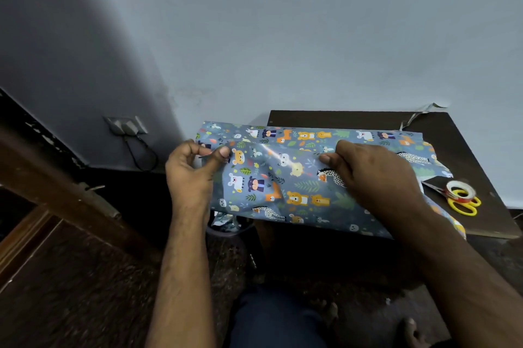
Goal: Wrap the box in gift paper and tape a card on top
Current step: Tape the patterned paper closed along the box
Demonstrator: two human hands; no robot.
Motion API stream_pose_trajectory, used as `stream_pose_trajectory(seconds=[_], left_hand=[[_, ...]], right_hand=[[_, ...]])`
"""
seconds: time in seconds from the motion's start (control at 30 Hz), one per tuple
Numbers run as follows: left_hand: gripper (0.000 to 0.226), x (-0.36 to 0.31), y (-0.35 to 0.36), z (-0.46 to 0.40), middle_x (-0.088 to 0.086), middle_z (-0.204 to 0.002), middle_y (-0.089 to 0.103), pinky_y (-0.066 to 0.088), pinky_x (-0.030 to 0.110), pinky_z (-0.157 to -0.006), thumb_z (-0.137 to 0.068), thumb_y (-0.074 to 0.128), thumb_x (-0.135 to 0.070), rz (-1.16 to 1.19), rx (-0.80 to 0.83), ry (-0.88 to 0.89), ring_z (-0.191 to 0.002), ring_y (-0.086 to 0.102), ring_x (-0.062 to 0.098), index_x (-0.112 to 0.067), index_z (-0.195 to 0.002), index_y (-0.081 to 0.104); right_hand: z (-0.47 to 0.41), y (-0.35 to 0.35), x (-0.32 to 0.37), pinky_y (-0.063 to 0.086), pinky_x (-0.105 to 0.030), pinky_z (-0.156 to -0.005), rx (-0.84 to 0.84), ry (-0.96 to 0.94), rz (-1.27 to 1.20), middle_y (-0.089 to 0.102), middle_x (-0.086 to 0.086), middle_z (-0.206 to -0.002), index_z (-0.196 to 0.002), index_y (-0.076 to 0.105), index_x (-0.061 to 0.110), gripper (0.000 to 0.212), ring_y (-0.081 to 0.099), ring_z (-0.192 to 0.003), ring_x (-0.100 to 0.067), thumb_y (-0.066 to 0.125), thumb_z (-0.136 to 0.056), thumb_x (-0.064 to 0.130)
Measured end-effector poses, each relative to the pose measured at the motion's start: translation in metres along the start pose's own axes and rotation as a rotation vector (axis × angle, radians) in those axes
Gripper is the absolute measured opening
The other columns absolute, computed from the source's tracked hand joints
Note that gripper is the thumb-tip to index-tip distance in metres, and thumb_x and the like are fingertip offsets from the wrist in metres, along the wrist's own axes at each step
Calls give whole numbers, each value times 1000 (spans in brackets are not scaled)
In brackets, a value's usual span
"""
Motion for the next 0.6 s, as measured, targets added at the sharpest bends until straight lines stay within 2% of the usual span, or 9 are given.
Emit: stream_pose_trajectory(seconds=[0.07, 0.1, 0.2, 0.27, 0.33, 0.47, 0.53, 0.6], left_hand=[[29, -2, 5, 4, -4, -77, 70, 53, 22, -67, -76, 87, -5, 54, 1, -37, -72, 65, 9, -17, -74, 60], [26, -2, 7, 6, -5, -78, 71, 52, 20, -64, -78, 84, -3, 57, 5, -48, -70, 65, 8, -14, -77, 61], [16, -2, 7, 9, 1, -84, 75, 54, 22, -66, -81, 82, -2, 84, 5, -82, -73, 69, 11, -6, -82, 66], [15, -3, 3, 10, 12, -91, 77, 56, 27, -68, -81, 81, -3, 109, -19, -115, -74, 70, 17, 4, -88, 70], [18, -1, 1, 12, 17, -91, 76, 58, 31, -65, -80, 83, -6, 132, -55, -151, -71, 70, 20, 4, -92, 74], [25, 17, -12, 13, 10, -76, 75, 60, 42, -66, -67, 94, -24, 59, -193, -284, -63, 64, 18, -9, -79, 77], [36, 25, -18, 17, 9, -74, 76, 63, 50, -71, -59, 97, -38, -45, -232, -333, -61, 63, 18, -12, -73, 77], [42, 25, -21, 21, 2, -69, 74, 62, 49, -77, -60, 93, -51, -231, -247, -345, -61, 64, 20, -13, -67, 74]], right_hand=[[0, 2, -2, 25, -36, -54, 45, 28, 17, 52, 1, -74, -83, 42, 21, 50, 62, -84, -34, 21, -97, 64], [0, 2, -1, 24, -36, -54, 59, 33, 27, 48, 2, -73, -83, 41, 21, 49, 62, -85, -34, 22, -98, 64], [0, 3, -1, 24, -37, -54, 82, 46, 42, 39, 4, -66, -84, 42, 22, 46, 62, -85, -35, 25, -99, 63], [-1, 1, -1, 28, -37, -55, 95, 51, 48, 40, 2, -67, -85, 44, 22, 46, 62, -85, -35, 27, -100, 62], [-1, -2, 1, 32, -36, -55, 84, 38, 56, 44, 0, -70, -88, 49, 22, 49, 62, -83, -35, 26, -99, 63], [1, -4, 6, 33, -34, -55, 50, -3, 143, 43, -1, -73, -92, 55, 21, 50, 63, -78, -35, 28, -98, 63], [1, -6, 9, 28, -32, -51, -5, -37, 166, 44, -4, -68, -87, 57, 17, 53, 61, -67, -36, 30, -98, 62], [1, -9, 10, 21, -28, -48, -85, -81, 160, 46, -7, -58, -77, 58, 12, 58, 55, -51, -35, 30, -96, 60]])
Point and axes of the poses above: each hand's wrist, its own z-axis away from the middle knuckle, its own y-axis out of the palm, x = y × z, the point moved 6 cm from there along -z, towards the middle knuckle
